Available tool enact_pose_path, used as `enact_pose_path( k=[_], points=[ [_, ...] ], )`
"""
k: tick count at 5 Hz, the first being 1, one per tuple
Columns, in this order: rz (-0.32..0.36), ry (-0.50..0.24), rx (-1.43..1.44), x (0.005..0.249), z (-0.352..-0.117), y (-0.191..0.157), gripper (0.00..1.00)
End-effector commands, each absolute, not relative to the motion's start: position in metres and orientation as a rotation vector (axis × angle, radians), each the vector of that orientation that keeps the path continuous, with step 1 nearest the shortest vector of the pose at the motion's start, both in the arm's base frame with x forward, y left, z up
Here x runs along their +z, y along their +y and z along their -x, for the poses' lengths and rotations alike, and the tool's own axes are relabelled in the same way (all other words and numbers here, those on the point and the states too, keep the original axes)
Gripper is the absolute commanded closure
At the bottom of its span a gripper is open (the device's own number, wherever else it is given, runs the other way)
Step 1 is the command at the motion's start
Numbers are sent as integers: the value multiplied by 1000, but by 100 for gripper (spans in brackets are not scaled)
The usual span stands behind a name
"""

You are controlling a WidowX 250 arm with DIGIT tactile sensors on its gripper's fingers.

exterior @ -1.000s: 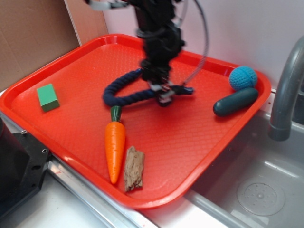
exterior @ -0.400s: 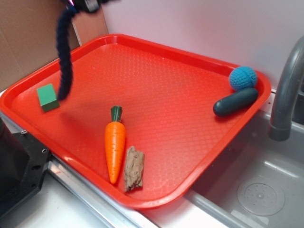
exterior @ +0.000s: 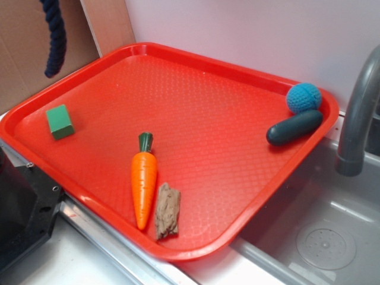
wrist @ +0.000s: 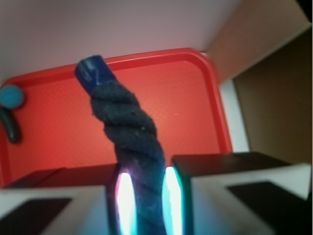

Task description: Grab the blue rope.

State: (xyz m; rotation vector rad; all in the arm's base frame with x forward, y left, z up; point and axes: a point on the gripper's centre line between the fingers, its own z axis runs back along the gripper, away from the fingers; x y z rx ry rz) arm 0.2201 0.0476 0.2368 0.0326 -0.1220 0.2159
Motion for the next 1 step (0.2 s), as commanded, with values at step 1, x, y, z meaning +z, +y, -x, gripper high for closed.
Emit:
enact_pose_path(
  k=[1],
  points=[
    [-64,-125,198,249,-232,22,100]
  ],
)
